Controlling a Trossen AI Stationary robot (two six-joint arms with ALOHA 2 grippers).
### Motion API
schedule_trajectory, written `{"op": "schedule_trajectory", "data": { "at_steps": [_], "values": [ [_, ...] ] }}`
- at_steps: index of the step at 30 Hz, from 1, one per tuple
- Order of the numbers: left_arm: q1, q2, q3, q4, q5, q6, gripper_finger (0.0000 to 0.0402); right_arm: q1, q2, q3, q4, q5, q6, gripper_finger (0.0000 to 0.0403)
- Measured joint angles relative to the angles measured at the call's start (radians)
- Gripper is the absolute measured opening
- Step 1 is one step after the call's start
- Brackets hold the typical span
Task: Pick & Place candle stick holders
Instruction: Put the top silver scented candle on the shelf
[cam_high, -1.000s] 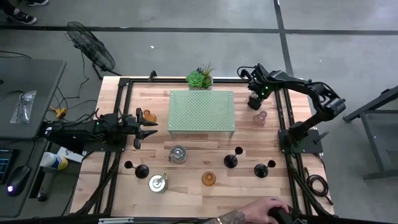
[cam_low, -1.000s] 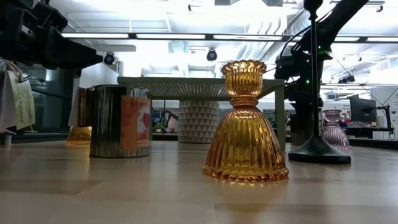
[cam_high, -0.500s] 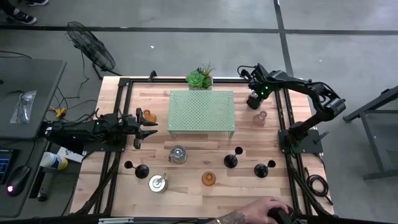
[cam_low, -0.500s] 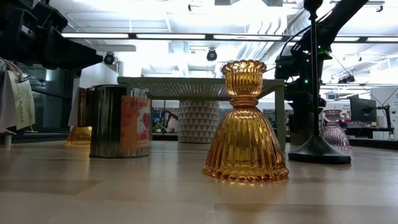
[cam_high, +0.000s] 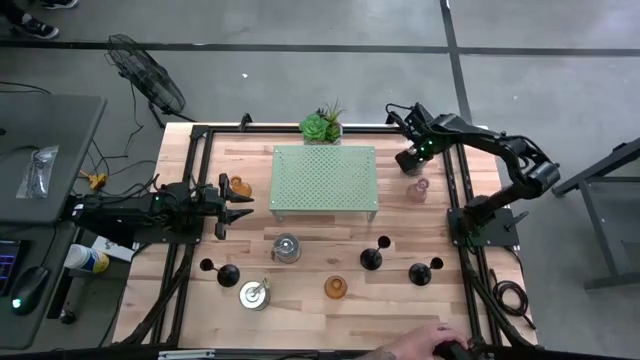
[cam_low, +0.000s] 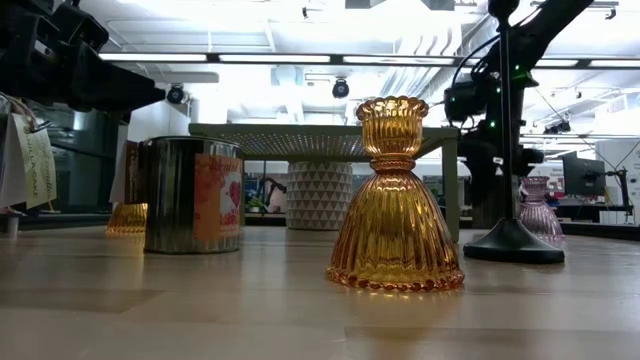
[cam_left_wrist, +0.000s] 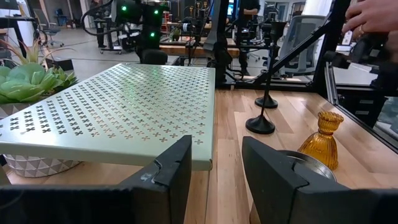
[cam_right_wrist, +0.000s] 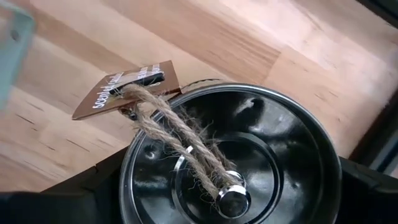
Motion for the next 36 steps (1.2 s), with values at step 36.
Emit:
{"op": "schedule_trajectory", "data": {
  "at_steps": [36],
  "values": [
    [0.0, 0.0, 0.0, 0.0, 0.0, 0.0, 0.0138, 0.342, -0.033, 0.626, -0.369, 0.005, 0.689, 0.0345]
  ]
}}
